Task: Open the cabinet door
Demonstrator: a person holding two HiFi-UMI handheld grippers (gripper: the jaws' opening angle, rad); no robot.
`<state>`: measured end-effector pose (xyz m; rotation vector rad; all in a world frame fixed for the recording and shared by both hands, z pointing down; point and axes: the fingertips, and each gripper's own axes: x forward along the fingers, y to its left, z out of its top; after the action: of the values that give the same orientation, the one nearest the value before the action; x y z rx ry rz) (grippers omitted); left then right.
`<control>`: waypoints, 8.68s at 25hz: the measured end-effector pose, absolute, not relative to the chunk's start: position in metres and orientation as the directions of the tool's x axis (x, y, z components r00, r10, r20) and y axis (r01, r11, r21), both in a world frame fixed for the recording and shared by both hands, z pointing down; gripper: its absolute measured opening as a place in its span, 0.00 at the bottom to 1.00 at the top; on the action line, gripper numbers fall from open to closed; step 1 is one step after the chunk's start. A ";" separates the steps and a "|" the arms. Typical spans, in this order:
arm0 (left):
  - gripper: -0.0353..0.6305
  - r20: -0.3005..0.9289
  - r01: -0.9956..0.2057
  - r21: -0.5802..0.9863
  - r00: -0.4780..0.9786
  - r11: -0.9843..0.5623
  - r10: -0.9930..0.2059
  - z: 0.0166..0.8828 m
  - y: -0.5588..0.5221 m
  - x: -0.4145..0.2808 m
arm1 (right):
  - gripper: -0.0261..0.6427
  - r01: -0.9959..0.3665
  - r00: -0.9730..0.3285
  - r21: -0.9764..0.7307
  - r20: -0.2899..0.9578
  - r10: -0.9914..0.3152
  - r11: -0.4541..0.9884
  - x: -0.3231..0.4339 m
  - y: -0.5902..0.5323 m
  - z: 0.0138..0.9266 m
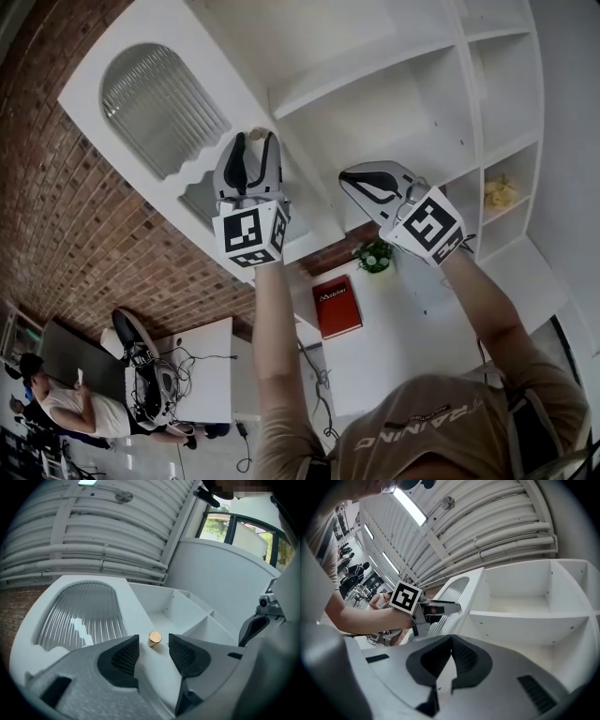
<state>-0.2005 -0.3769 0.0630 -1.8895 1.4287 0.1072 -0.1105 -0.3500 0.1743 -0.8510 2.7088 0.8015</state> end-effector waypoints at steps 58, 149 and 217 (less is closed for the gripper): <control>0.16 -0.494 -0.861 -0.481 0.419 -0.162 -0.762 0.067 -0.260 -0.201 | 0.06 -0.410 -0.902 0.237 -0.249 -0.353 0.881 -0.114 -0.338 0.282; 0.07 -0.603 -0.941 -0.308 0.309 -0.142 -0.735 0.086 -0.021 -0.373 | 0.06 -0.302 -0.953 0.306 -0.133 -0.274 0.903 -0.255 -0.165 0.298; 0.07 -0.033 -0.933 0.018 0.358 -0.358 -0.933 0.448 -0.124 -0.229 | 0.06 -0.532 -0.844 0.103 0.019 -0.536 0.841 -0.109 -0.144 0.446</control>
<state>-0.2286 -0.1245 0.4477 -2.5848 1.7772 0.0591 -0.1087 -0.1442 0.4463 -0.8875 3.0588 0.1491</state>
